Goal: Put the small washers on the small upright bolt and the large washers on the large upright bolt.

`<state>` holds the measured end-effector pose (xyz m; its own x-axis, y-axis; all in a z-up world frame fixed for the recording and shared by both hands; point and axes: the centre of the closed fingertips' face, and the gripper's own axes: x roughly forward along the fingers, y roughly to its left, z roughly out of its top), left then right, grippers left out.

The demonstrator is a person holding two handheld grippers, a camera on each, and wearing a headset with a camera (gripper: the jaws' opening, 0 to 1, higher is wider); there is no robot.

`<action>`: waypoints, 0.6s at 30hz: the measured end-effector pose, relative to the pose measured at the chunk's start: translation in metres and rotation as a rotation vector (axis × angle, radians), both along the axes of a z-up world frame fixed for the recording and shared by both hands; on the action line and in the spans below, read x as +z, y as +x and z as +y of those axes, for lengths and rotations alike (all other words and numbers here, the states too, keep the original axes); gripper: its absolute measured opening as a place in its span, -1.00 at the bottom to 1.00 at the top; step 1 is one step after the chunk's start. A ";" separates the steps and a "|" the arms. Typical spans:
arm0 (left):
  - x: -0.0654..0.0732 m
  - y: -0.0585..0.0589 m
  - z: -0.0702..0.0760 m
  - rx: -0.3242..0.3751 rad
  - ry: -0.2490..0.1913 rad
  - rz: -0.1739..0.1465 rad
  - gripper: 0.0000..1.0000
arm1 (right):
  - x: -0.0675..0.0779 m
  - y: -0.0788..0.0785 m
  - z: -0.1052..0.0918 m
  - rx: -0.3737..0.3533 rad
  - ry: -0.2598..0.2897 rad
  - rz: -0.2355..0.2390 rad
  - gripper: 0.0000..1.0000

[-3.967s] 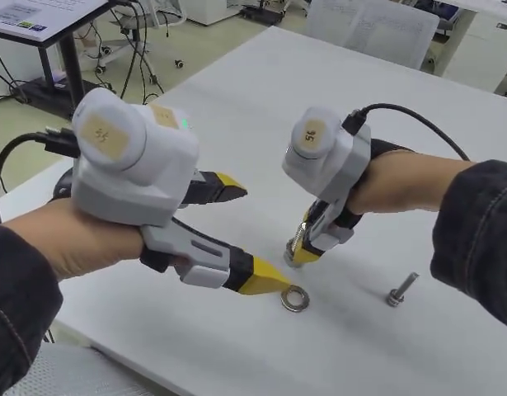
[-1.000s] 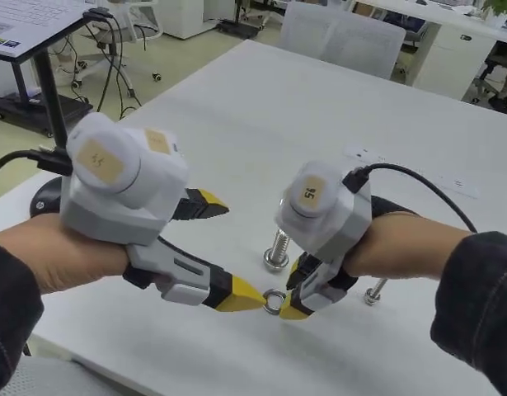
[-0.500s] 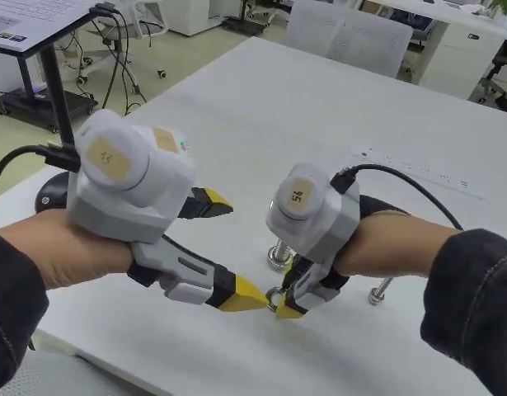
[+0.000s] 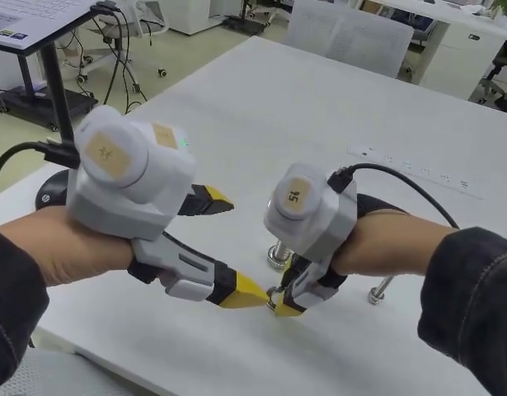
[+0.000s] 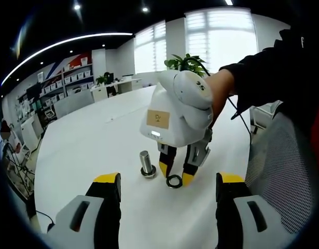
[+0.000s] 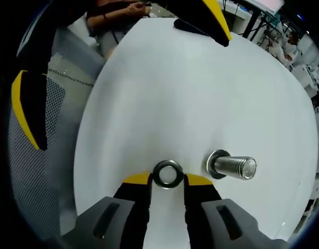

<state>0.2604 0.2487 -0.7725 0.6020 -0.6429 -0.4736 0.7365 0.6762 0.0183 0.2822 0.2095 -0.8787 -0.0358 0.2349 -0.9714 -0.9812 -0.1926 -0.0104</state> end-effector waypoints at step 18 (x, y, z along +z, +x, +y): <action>0.000 -0.001 -0.001 -0.004 -0.002 0.001 0.48 | 0.000 -0.001 0.000 -0.020 -0.003 0.000 -0.52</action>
